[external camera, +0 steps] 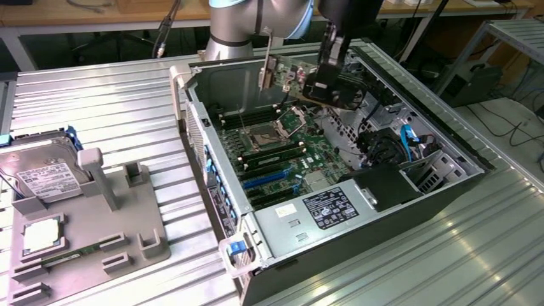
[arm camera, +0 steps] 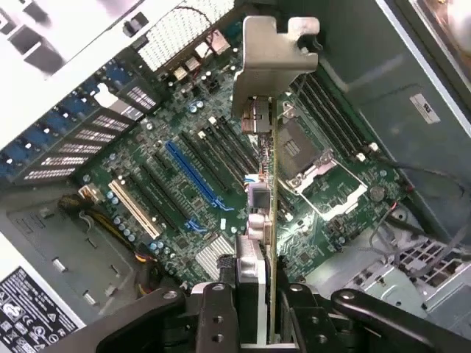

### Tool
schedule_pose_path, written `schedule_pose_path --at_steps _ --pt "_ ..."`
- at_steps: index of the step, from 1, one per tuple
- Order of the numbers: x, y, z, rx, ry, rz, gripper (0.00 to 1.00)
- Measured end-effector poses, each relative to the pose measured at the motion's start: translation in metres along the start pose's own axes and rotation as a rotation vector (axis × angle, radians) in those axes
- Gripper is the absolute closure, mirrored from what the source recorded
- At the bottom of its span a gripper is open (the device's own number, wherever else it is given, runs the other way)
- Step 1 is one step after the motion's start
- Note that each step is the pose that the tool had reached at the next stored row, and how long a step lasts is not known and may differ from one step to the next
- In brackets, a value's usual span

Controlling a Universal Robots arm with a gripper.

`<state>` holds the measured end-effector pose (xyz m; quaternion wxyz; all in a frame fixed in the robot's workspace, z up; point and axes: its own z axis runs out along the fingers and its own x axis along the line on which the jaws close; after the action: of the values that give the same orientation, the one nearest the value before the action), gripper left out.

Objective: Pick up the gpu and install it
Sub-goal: 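Insert the gpu into the slot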

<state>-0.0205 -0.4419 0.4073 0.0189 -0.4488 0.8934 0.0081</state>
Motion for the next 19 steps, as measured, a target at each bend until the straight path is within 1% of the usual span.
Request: schedule_pose_path --at_steps 1,4,7,9,19 --pt "0.0 0.0 0.0 -0.0021 -0.0001 -0.051 0.72" --pt "0.0 0.0 0.0 -0.006 -0.0003 -0.144 0.72" --pt "0.0 0.0 0.0 -0.0085 -0.0005 -0.205 0.72" --pt "0.0 0.0 0.0 -0.0107 -0.0006 -0.259 0.72" --pt "0.0 0.0 0.0 -0.0181 -0.0011 -0.44 0.72"
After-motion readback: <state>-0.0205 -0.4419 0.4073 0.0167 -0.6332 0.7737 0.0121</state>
